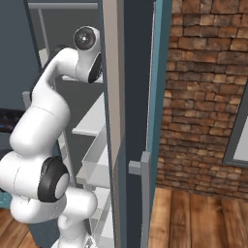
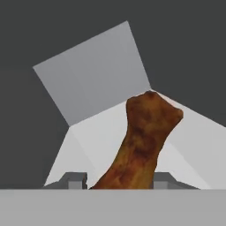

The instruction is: Place the chicken drumstick on the counter behind the older chicken drumstick on the same shelf of the fridge to maintain FIFO order. Close the fridge door when finished.

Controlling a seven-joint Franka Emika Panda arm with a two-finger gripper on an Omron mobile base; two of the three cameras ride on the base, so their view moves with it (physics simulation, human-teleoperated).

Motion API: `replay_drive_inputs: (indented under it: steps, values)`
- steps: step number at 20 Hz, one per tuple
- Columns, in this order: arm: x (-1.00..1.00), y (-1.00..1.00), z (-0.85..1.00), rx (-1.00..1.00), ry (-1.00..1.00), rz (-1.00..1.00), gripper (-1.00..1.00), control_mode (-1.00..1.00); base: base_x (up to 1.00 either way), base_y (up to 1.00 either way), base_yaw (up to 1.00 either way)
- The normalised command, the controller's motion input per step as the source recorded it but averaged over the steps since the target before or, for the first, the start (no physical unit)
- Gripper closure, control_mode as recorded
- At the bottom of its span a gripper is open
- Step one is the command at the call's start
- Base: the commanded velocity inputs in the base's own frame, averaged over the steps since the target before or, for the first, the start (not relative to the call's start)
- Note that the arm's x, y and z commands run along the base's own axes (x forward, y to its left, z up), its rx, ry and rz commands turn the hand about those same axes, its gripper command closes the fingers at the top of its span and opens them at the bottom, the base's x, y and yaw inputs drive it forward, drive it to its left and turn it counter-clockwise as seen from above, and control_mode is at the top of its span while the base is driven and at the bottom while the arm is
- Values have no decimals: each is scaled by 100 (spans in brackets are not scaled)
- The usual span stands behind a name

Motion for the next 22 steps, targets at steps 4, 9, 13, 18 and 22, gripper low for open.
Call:
replay_drive_inputs:
  steps: [4, 9, 13, 18, 22]
  values:
    - [31, 0, -1, -12, 2, 0, 100, -100, 0, 0, 0]
    - [38, 5, 0, -12, 3, 0, 100, -100, 0, 0, 0]
    - [59, 4, -5, -9, 2, 0, 100, -100, 0, 0, 0]
    - [67, 17, -26, -10, 1, 0, 100, -100, 0, 0, 0]
    - [55, 11, -21, -8, 3, 0, 100, -100, 0, 0, 0]
